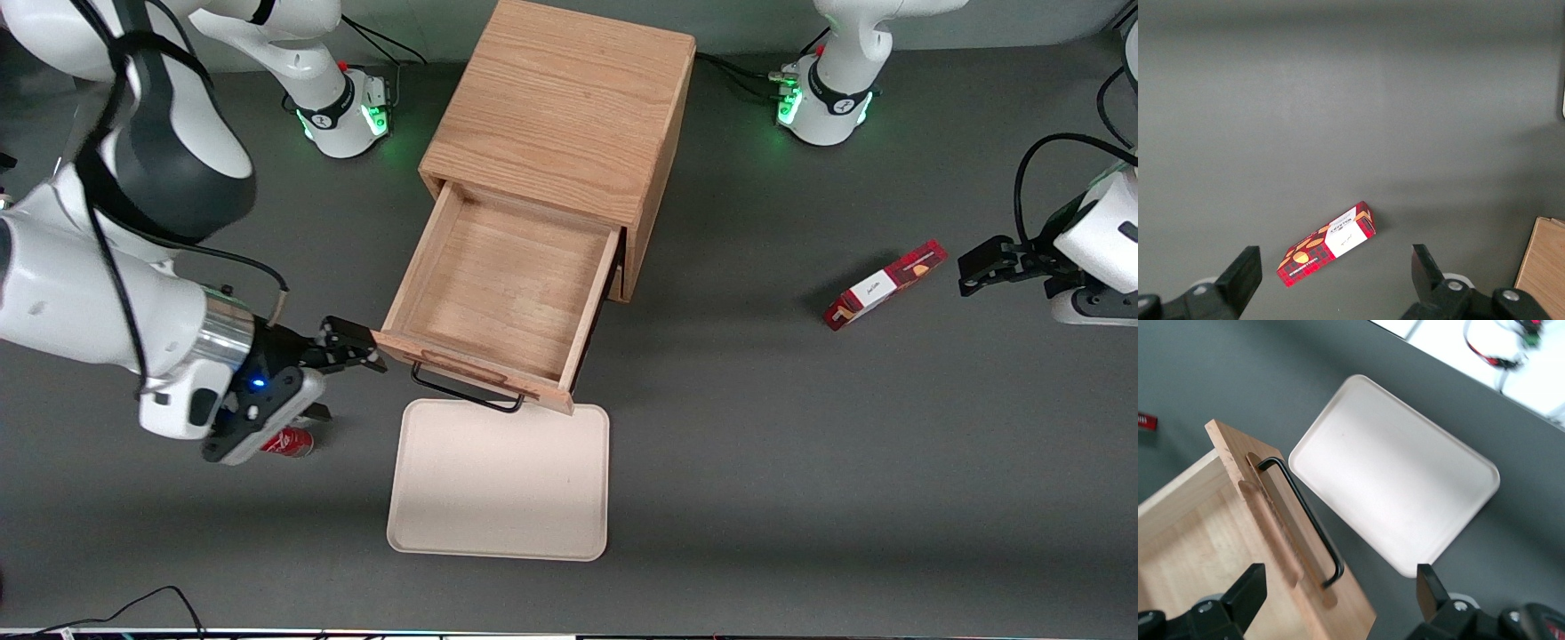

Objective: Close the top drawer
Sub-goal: 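Lower the right gripper against the open drawer's front beside the handle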

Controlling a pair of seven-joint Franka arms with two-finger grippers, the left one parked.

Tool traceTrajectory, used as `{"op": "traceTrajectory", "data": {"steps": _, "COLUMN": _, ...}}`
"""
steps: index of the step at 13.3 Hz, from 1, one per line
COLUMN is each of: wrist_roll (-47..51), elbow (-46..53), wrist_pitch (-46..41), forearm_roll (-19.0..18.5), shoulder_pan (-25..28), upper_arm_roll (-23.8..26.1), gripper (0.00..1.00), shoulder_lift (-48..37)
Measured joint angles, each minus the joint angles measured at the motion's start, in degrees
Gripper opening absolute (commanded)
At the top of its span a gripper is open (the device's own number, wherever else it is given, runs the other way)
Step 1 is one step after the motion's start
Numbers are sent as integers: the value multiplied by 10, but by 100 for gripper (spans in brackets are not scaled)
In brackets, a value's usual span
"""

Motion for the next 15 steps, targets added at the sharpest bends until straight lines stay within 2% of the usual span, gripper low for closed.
{"op": "traceTrajectory", "data": {"steps": 9, "wrist_roll": -51, "elbow": 6, "wrist_pitch": 36, "forearm_roll": -4, "shoulder_pan": 38, "upper_arm_roll": 0, "gripper": 100, "shoulder_lift": 94}}
{"op": "traceTrajectory", "data": {"steps": 13, "wrist_roll": -52, "elbow": 8, "wrist_pitch": 36, "forearm_roll": -34, "shoulder_pan": 38, "upper_arm_roll": 0, "gripper": 100, "shoulder_lift": 108}}
{"op": "traceTrajectory", "data": {"steps": 15, "wrist_roll": -52, "elbow": 8, "wrist_pitch": 36, "forearm_roll": -36, "shoulder_pan": 39, "upper_arm_roll": 0, "gripper": 100, "shoulder_lift": 111}}
